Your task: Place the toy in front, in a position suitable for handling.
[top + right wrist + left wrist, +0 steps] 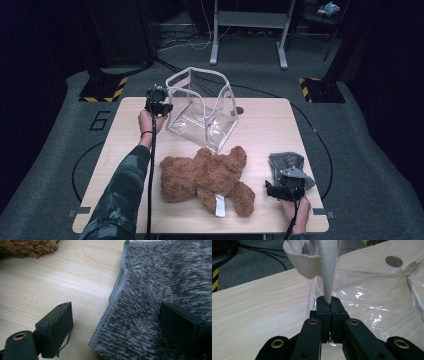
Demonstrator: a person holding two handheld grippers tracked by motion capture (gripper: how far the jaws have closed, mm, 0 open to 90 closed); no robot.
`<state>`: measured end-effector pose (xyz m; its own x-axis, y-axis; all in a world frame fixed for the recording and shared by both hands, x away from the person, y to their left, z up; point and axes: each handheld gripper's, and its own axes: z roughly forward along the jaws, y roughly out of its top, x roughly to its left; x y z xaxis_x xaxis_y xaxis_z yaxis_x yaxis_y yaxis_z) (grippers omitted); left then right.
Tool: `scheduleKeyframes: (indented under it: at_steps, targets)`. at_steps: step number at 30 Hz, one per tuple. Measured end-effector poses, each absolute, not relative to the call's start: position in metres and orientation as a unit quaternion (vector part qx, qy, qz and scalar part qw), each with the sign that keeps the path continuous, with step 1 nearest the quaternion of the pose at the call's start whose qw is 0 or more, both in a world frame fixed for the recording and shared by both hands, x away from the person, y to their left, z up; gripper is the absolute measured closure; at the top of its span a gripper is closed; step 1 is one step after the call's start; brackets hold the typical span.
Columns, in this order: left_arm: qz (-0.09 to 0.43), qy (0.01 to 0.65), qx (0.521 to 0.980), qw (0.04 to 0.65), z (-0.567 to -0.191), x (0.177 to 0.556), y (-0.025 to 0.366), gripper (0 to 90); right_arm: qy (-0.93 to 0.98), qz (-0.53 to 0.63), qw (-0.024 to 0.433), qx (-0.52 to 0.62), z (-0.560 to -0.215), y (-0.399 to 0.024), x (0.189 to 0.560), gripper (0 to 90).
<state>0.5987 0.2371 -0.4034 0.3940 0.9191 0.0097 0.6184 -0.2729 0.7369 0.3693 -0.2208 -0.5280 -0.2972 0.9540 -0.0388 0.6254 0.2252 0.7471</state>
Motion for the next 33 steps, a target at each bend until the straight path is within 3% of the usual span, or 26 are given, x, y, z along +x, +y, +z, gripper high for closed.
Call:
scheduleKeyframes:
  at_steps: [33]
  targets:
    - [0.264, 0.573, 0.704, 0.328, -0.408, 0.576, 0.308, 87.6, 0.741, 0.318, 0.256, 0.533, -0.528, -0.221, 0.369, 11.8]
